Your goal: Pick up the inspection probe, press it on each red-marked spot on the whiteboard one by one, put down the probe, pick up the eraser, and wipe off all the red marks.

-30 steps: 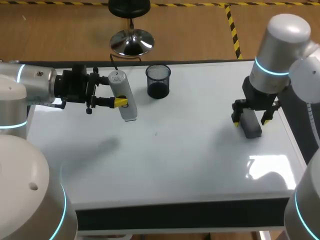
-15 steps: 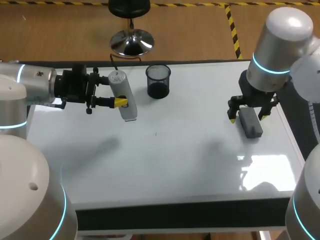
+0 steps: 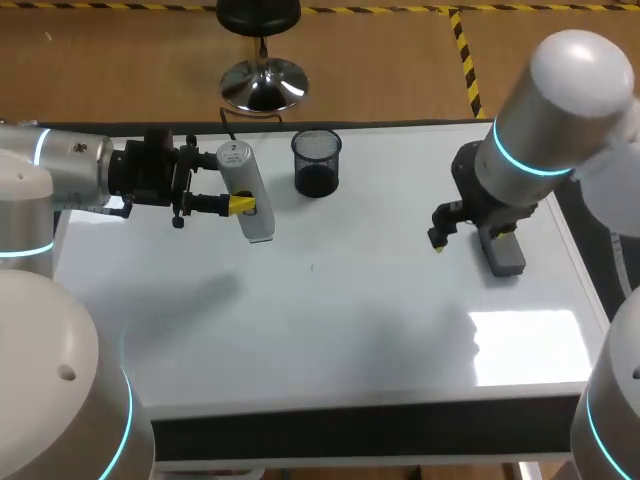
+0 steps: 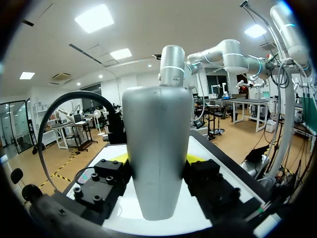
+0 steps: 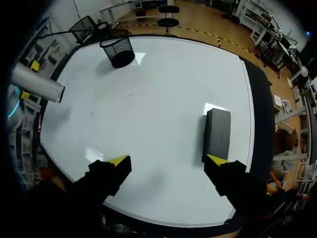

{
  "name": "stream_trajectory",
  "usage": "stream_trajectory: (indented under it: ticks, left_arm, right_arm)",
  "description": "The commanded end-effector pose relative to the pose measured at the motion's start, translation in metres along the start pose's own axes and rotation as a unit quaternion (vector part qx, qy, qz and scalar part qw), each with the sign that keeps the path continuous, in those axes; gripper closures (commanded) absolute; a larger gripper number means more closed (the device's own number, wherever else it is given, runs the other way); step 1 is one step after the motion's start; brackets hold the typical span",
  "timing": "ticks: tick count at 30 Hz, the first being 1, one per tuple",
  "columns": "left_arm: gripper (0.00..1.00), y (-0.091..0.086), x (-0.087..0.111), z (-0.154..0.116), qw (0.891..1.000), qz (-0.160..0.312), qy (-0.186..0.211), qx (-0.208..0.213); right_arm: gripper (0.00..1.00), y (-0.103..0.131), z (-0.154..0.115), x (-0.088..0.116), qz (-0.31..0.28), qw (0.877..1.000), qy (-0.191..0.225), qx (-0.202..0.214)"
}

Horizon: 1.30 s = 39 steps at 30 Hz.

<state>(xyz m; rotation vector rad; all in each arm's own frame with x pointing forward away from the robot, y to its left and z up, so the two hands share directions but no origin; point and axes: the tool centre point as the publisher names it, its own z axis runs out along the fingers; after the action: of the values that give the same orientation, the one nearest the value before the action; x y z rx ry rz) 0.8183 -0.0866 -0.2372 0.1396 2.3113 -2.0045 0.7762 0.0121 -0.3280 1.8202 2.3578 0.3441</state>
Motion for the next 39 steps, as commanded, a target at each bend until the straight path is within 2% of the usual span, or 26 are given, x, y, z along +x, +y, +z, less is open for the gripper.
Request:
stream_trajectory:
  ticks: [1, 11, 22, 31, 39]
  left_arm:
    - [1.00, -0.001, 0.001, 0.000, 1.000, 0.001, -0.001, 0.000]
    - [1.00, -0.001, 0.001, 0.000, 1.000, 0.001, -0.001, 0.000]
    - [1.00, -0.001, 0.001, 0.000, 1.000, 0.001, -0.001, 0.000]
    - [1.00, -0.001, 0.001, 0.000, 1.000, 0.001, -0.001, 0.000]
    - [1.00, -0.001, 0.001, 0.000, 1.000, 0.001, -0.001, 0.000]
  right_arm:
    - [0.00, -0.009, -0.011, 0.012, -0.013, 0.999, 0.007, -0.031]
    - [0.00, -0.004, -0.027, 0.053, -0.058, 0.994, 0.055, -0.077]
    - [0.00, 0.005, -0.022, 0.098, -0.108, 0.985, 0.081, -0.106]
    - [0.00, 0.023, -0.019, 0.120, -0.127, 0.980, 0.097, -0.118]
    - [0.00, 0.028, -0.021, 0.123, -0.143, 0.978, 0.098, -0.119]
